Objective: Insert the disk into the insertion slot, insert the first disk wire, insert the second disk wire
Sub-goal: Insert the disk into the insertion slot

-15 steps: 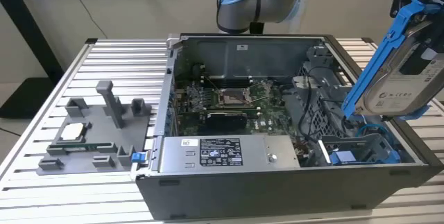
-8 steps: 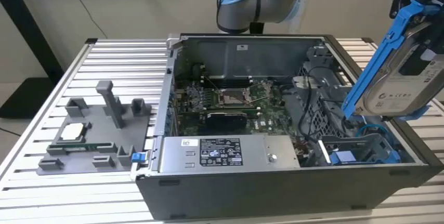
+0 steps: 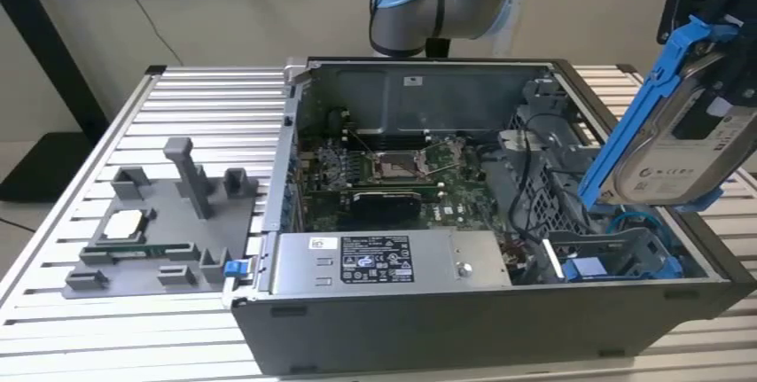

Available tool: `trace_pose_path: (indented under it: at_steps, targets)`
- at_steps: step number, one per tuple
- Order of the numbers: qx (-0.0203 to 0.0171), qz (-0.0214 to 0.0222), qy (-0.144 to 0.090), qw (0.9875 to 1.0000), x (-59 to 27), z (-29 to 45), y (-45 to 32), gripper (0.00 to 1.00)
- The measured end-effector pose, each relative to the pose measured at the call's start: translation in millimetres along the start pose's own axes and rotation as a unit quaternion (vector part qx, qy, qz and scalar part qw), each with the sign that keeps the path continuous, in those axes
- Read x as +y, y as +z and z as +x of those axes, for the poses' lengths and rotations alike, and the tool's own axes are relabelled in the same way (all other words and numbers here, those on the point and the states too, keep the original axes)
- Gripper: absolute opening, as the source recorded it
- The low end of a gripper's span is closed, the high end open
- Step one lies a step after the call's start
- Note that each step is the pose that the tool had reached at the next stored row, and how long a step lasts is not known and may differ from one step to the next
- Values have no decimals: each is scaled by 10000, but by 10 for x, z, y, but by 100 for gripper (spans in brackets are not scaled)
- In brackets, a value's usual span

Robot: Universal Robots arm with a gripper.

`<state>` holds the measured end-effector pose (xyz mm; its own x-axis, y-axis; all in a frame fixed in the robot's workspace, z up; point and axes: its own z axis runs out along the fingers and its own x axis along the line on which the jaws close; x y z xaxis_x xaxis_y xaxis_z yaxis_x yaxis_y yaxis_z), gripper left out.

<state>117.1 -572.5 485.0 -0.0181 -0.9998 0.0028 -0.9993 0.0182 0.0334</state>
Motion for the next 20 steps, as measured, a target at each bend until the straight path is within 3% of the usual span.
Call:
trace_pose_path:
  at_steps: [20]
  targets:
    - [1, 0, 0, 10000, -10, 20, 295, 0]
